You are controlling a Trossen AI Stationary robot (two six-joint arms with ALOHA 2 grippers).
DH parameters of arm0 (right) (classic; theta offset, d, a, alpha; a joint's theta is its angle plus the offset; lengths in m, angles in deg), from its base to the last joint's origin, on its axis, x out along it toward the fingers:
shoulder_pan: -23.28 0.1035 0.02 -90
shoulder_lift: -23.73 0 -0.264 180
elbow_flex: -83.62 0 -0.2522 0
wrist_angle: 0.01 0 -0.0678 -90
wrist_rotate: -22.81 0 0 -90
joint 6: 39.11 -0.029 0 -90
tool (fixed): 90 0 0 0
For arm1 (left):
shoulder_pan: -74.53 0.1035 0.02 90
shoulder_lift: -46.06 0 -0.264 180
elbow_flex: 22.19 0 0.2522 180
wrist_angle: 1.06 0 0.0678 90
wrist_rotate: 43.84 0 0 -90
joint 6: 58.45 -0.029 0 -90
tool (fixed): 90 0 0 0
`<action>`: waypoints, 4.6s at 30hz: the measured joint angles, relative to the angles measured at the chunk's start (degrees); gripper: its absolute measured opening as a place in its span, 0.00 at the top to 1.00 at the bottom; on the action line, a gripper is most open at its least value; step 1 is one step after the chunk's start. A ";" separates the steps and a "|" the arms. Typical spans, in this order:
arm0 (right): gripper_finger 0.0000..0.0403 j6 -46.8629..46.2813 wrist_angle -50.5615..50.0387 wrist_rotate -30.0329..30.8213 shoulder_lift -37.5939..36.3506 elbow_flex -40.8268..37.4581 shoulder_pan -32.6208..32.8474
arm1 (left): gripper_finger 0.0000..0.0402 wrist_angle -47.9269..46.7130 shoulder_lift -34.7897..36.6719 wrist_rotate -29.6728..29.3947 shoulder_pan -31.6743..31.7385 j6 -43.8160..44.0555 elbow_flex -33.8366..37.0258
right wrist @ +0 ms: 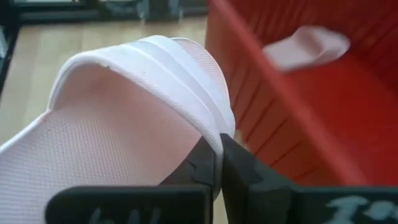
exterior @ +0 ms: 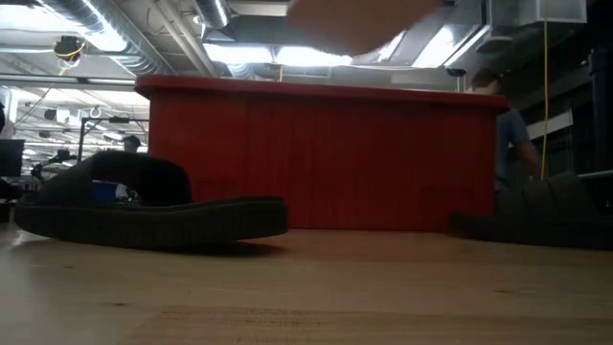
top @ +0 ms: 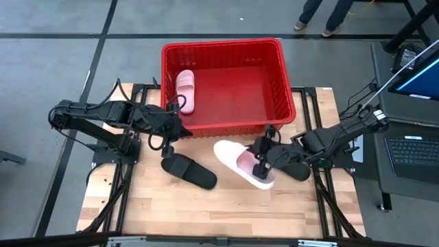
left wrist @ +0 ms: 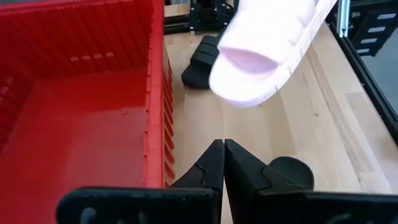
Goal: Pick and place slides into bin
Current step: Put the pink slide into the red bin
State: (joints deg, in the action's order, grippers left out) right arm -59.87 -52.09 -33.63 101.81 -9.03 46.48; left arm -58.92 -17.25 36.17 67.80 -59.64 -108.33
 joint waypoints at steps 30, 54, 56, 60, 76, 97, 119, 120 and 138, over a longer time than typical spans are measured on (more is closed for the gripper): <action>0.97 19.83 1.29 30.01 3.27 10.81 -9.33 | 0.63 39.08 -9.09 -18.04 -2.89 -19.42 -1.60; 0.97 21.03 1.33 29.90 3.86 10.81 -15.21 | 0.60 40.55 -27.88 -36.23 -0.03 -36.66 -15.10; 0.97 21.05 1.25 29.76 4.02 10.80 -15.21 | 0.60 41.50 -28.03 -36.11 0.67 -36.63 -15.15; 0.97 21.16 1.30 29.93 4.39 10.79 -15.21 | 0.60 41.36 -28.17 -34.24 1.87 -36.09 -15.17; 0.97 22.93 3.66 30.12 4.44 10.79 -15.23 | 0.61 40.89 -30.70 -31.24 5.59 -36.27 -15.17; 0.97 22.78 3.40 28.41 4.44 10.79 -15.30 | 0.89 40.53 -30.75 -37.55 7.76 -38.62 -15.17; 0.84 21.27 3.25 27.70 4.24 10.79 -14.36 | 0.99 40.00 -30.22 -42.07 8.98 -43.13 -15.06; 0.83 21.32 3.26 27.67 4.22 10.79 -13.96 | 0.99 40.03 -30.21 -43.43 9.49 -43.18 -15.06; 0.88 31.63 2.79 26.17 3.70 10.79 -7.91 | 0.99 37.34 -30.08 -36.50 17.18 -44.27 -15.06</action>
State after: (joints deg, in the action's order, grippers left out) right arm -28.23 -49.29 -7.46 105.51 1.76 38.57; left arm -21.59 -47.33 -0.33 84.98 -103.91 -123.39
